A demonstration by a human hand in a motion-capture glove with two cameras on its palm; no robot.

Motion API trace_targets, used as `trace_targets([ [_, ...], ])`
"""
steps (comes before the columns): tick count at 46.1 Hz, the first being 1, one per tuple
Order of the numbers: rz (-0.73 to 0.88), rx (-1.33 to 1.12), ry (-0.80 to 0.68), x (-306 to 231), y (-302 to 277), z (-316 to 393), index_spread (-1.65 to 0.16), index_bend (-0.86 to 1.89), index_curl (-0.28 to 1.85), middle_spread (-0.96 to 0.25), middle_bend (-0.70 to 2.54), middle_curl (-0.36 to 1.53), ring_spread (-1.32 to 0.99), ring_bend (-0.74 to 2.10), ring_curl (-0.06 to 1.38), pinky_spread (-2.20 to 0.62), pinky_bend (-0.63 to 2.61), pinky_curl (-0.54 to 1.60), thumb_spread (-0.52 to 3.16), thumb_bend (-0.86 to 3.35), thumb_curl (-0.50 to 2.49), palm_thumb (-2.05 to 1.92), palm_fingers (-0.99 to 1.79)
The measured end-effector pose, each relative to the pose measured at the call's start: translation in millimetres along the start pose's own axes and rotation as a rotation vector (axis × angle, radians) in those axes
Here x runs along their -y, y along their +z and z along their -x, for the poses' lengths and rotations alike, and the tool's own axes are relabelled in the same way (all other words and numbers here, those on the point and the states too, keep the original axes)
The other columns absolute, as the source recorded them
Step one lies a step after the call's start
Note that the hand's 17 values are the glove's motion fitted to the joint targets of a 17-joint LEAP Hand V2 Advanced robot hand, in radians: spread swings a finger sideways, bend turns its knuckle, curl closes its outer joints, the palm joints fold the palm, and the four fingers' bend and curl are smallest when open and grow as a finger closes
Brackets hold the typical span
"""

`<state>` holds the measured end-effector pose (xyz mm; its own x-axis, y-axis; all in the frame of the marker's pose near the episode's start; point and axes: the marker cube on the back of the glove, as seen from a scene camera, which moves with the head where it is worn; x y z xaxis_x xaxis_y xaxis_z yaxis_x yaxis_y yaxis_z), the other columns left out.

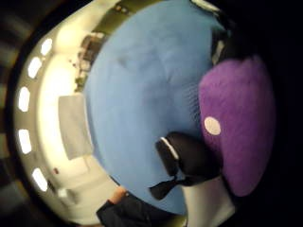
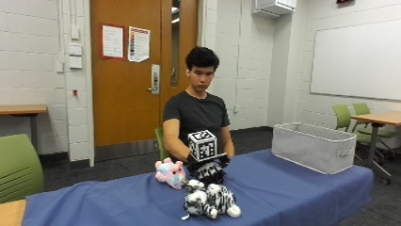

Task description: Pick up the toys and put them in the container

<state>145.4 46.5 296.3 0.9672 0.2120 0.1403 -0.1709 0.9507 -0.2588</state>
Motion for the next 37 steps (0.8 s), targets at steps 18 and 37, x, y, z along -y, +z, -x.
trace_targets([
  [18, -0.109, -0.089, -0.051, 7, -53, 41, -0.34, 0.46, 0.58, -0.32, 0.44, 0.35, -0.48, 0.87, 0.37, -0.41, 0.67, 0.35, 1.18, 0.28, 0.4, 0.63, 1.27],
  [37, -0.341, -0.094, -0.373, -11, -244, 297, -0.39, 0.35, 0.78, -0.37, 0.85, 0.54, -0.42, 1.15, 0.5, -0.49, 0.81, 0.42, 0.88, 0.24, 0.61, 0.69, 1.22],
])
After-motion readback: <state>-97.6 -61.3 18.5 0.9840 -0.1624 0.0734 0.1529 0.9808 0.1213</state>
